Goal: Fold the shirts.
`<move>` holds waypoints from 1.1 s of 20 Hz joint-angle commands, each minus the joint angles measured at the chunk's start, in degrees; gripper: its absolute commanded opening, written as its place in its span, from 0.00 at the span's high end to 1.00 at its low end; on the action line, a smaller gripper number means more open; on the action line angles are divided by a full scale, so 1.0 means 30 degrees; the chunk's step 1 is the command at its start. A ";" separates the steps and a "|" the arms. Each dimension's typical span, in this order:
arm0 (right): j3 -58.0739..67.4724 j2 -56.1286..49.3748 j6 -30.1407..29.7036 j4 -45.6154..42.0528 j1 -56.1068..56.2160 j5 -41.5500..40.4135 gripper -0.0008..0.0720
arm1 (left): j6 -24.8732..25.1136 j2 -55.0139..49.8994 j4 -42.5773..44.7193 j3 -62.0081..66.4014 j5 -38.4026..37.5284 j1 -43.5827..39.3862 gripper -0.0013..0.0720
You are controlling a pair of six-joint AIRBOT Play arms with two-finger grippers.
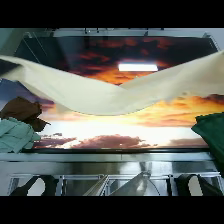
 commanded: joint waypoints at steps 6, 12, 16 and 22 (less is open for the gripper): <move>0.9726 -0.0051 -0.0087 -0.3840 -0.2033 -0.4131 0.97 | -0.1056 0.0022 -0.0219 0.9857 -0.2637 0.1537 0.94; 0.9741 -0.7570 0.0466 -0.4816 0.2229 -0.0277 0.97 | -0.0291 -0.3738 -0.0219 0.0350 -0.0474 -0.1719 0.94; 0.9734 -1.3646 0.1268 -0.9027 0.6681 -0.0831 0.97 | 0.2790 -0.7453 -0.0117 -0.5952 -0.2769 -0.1989 0.94; 0.9755 -2.1413 0.0240 -0.9260 0.9304 -0.5814 0.97 | 0.4408 -1.5722 0.0612 -0.6492 -0.6404 -0.2135 0.94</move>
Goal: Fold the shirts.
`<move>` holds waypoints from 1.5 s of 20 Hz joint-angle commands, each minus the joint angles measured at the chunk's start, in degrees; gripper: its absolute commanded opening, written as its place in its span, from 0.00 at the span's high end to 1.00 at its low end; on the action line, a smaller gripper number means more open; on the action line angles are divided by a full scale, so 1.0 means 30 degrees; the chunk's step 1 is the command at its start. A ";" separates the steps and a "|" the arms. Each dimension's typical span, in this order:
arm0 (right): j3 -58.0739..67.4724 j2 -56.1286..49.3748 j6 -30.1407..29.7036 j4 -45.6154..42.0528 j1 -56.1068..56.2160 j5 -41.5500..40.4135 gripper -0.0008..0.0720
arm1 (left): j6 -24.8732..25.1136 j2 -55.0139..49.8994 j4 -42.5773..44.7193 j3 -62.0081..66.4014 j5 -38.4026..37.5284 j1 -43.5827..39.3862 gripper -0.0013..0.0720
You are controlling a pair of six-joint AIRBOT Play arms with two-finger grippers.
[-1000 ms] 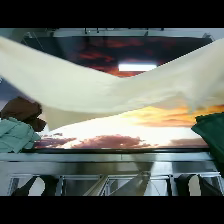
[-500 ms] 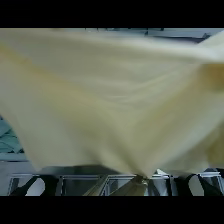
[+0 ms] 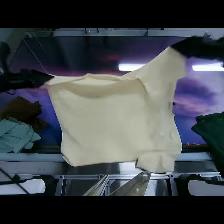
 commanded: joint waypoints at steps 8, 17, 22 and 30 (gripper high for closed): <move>0.0036 -0.5260 -0.1188 -0.0095 0.0226 -0.5297 0.97 | -0.2871 -0.9610 0.0335 0.8153 -0.0102 -0.0102 0.94; -0.1552 -0.5093 -0.1916 -0.1537 -0.1989 0.0874 0.97 | -0.4313 -0.9617 0.3373 0.7133 0.1668 -0.0561 0.94; -0.4714 -0.5078 -0.2397 -0.2506 -0.1982 0.1078 0.97 | -0.4284 -0.9617 0.3395 0.3424 0.1749 -0.0219 0.94; -0.5523 -0.5042 -0.1129 -0.2608 -0.2127 0.2164 0.72 | -0.4524 -0.9595 0.3366 0.0933 0.3249 -0.0335 0.74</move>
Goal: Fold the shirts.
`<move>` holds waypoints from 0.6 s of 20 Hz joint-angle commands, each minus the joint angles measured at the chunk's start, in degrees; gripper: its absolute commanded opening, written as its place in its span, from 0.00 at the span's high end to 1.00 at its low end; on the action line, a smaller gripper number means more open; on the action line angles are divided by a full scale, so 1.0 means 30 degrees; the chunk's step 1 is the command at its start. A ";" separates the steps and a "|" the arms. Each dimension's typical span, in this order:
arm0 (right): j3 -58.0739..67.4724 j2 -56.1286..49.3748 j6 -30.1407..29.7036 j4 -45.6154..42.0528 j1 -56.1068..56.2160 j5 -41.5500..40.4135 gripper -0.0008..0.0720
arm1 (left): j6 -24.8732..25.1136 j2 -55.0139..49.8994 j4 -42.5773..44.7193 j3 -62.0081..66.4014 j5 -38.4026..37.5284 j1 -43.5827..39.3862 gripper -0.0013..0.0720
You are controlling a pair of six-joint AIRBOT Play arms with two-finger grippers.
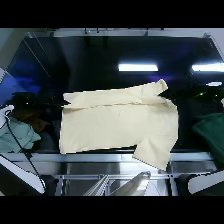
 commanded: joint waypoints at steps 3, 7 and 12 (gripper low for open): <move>-0.0175 0.0882 0.2878 -0.1916 -0.0969 0.0911 0.64 | -0.2127 -0.0051 0.0466 0.1501 0.1443 0.0401 0.17; -0.0182 0.3723 0.4991 -0.6266 -0.2667 0.1698 0.62 | -0.3249 0.0969 0.0481 0.3402 0.2535 0.1064 0.17; -0.2856 0.9296 0.8524 -0.9143 -0.4393 0.3228 0.62 | -0.2871 0.5778 0.3963 0.2871 0.2805 0.1821 0.26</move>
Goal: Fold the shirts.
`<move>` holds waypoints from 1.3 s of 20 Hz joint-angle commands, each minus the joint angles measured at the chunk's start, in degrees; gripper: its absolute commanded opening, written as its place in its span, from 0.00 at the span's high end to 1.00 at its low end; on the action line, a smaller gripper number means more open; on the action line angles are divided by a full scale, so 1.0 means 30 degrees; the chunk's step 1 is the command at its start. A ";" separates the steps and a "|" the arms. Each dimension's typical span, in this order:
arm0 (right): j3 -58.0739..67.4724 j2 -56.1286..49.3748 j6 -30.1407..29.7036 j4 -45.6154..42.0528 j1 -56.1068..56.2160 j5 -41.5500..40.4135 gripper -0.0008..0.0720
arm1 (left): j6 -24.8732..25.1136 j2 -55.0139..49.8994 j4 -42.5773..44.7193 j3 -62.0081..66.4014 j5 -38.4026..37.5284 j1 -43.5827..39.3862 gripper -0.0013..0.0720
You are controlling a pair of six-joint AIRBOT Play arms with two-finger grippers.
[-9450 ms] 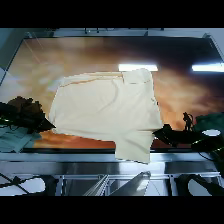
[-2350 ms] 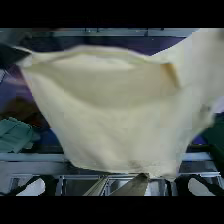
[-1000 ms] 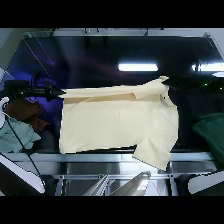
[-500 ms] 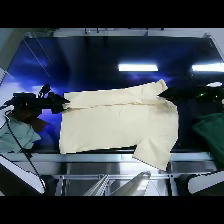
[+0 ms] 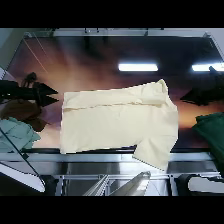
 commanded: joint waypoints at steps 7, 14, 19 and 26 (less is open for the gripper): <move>-1.3427 1.2808 1.1140 -0.4736 -0.0896 0.1078 0.29 | 0.0539 1.1417 0.5719 -0.8255 -0.6535 0.1705 0.26; -1.6728 1.1489 1.0921 -0.3861 -0.0874 0.0597 0.31 | 0.0044 1.4702 0.5770 -1.4280 -0.6353 0.1989 0.26; -1.6925 0.8561 0.9311 -0.2310 -0.0845 -0.0823 0.31 | 0.0058 1.6196 0.5785 -1.6203 -0.7803 0.2674 0.26; -1.7391 0.5071 0.1843 0.4022 -0.0845 -0.1982 0.96 | -0.0372 1.6917 0.7380 -1.7864 -0.8072 0.2616 0.26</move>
